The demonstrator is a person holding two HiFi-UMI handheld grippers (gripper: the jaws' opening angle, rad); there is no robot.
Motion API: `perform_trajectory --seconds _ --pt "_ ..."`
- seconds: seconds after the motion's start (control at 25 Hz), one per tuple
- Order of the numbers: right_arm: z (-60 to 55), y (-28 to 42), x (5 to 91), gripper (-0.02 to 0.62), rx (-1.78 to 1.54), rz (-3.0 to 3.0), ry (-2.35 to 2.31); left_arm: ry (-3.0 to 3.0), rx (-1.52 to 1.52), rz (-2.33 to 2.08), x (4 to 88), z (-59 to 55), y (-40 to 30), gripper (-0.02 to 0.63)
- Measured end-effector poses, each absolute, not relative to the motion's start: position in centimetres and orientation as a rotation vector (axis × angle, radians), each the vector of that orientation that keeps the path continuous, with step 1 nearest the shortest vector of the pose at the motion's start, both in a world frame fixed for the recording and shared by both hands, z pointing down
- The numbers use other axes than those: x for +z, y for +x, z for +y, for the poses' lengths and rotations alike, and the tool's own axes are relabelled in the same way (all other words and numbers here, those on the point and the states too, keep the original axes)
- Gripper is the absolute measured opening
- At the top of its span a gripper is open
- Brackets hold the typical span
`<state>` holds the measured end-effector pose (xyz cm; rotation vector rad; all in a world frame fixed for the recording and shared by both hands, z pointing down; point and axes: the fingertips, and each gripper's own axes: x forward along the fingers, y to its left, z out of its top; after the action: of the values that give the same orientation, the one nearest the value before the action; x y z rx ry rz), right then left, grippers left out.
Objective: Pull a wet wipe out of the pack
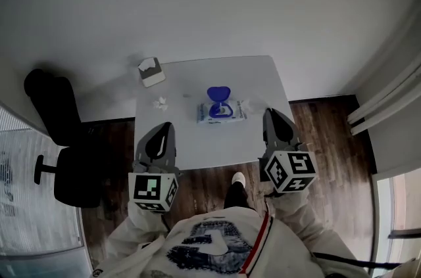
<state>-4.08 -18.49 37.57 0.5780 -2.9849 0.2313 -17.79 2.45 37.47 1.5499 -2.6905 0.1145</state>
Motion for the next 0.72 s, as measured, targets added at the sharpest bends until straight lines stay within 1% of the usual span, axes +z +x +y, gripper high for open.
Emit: perform_trajectory --seconds 0.36,0.72 --pt "-12.5 0.2 37.0 0.011 0.195 -2.998 0.63 1.591 0.123 -2.671 37.8 8.2 -13.6 0.003" --pt "-8.1 4.0 35.7 0.011 0.146 -2.999 0.652 1.614 0.062 -2.685 36.7 11.8 -10.3 0.003"
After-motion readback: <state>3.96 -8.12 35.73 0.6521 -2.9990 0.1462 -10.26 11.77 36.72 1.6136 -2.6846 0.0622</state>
